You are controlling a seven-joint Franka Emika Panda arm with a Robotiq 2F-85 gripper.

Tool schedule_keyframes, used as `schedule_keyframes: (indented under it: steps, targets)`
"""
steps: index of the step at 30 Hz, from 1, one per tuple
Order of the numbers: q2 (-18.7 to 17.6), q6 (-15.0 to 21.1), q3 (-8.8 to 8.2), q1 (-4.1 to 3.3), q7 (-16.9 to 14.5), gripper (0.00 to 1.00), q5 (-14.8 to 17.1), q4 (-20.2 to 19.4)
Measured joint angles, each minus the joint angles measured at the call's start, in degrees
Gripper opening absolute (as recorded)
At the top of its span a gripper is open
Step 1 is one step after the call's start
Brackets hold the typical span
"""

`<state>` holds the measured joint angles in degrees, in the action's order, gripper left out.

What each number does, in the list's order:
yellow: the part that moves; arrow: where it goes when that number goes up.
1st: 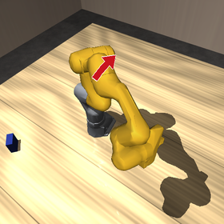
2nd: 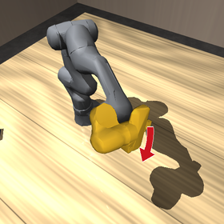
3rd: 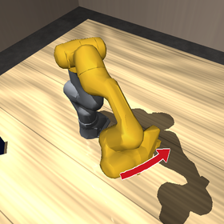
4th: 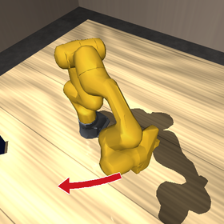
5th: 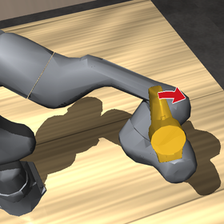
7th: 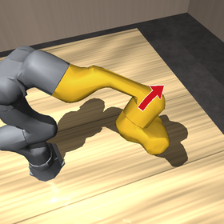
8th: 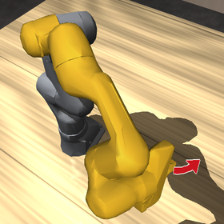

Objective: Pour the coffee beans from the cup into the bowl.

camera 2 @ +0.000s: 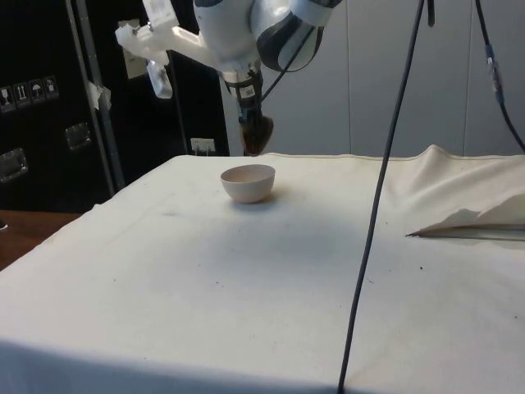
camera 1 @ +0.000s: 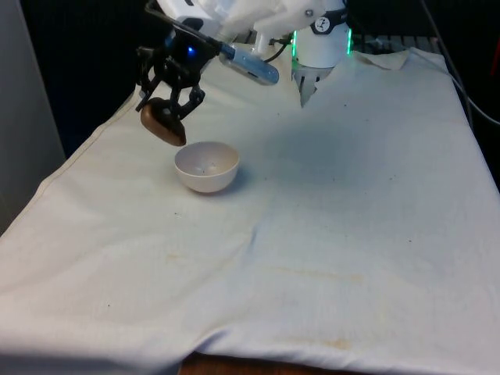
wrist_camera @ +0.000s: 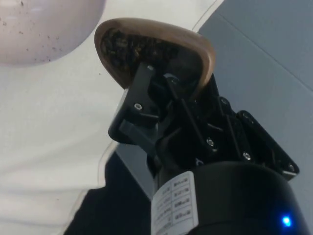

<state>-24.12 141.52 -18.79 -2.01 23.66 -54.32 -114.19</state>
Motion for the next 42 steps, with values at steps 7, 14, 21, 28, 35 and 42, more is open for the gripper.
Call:
schedule_keyframes:
  steps: [7,14,21,28,35,42]
  targets:
    - [0.97,-3.15,1.09,-0.52,2.41,0.01,-3.67,0.0]
    - [2.35,-5.61,2.35,-0.69,2.69,0.01,-4.3,0.0]
    - [4.07,-8.82,4.53,-0.74,3.5,0.01,-4.58,-0.29]
    - [4.81,-12.15,6.88,-0.86,5.67,0.01,-6.19,-0.63]
    - [4.81,-15.47,8.77,-0.97,8.54,0.01,-9.05,-0.52]
    - [4.81,-18.68,10.49,-1.09,11.0,0.01,-11.57,-0.34]
